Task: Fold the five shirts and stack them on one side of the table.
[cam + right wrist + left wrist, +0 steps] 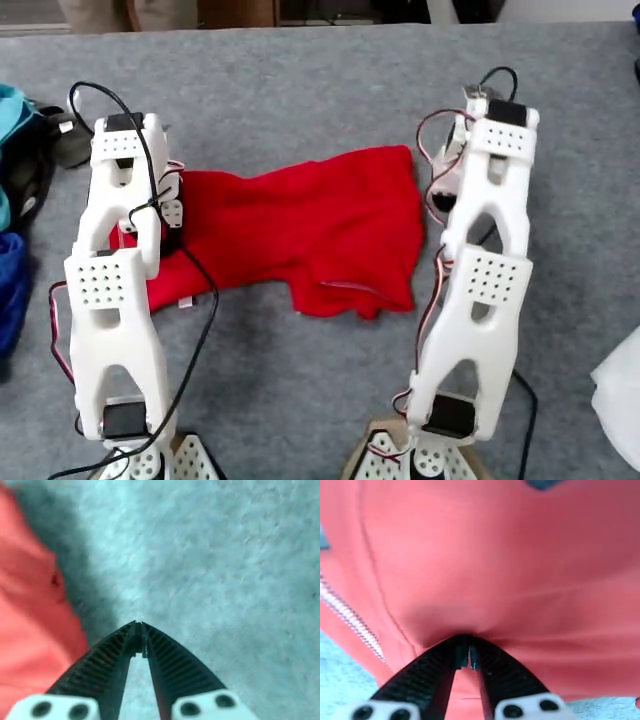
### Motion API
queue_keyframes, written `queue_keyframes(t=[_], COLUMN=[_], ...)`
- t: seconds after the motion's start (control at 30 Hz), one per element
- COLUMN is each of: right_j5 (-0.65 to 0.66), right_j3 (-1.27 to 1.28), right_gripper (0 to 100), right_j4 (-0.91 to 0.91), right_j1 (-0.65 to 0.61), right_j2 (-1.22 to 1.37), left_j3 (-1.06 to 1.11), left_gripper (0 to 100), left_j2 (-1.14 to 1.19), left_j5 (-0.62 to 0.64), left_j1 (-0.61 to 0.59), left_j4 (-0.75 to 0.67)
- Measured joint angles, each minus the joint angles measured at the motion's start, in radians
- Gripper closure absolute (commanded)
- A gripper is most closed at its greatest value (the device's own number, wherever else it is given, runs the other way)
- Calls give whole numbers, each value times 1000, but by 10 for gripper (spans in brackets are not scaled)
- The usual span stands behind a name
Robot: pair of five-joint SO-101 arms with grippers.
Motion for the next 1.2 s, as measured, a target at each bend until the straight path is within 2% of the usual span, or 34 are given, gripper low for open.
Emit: queue_keyframes(t=[0.1, 0.17, 0.23, 0.3, 0.53, 0.67, 0.77, 0.93, 1.07, 1.2], right_j5=[0, 0, 0, 0, -3, -64, -107, -178, -189, -189], right_j3=[-29, -29, -18, 28, 425, 704, 911, 1195, 1293, 1301], right_gripper=[992, 992, 992, 992, 992, 992, 992, 992, 992, 992], right_j4=[18, 18, 18, 18, 18, 17, -52, -298, -465, -503], right_j1=[-12, -25, -38, -57, -192, -311, -404, -474, -493, -493], right_j2=[-34, -89, -164, -256, -640, -844, -907, -907, -858, -767], left_j3=[32, 69, 115, 155, 411, 586, 712, 865, 868, 786], left_gripper=[873, 904, 989, 980, 980, 980, 980, 980, 980, 980], left_j2=[-48, -106, -166, -235, -621, -792, -804, -750, -638, -483], left_j5=[-5, -11, -9, -21, -25, -25, -20, 32, 80, 103], left_j1=[-5, -15, -28, -25, 29, 64, 100, 107, 107, 107], left_j4=[-2, -5, -6, -8, -8, -8, -34, -173, -196, -137])
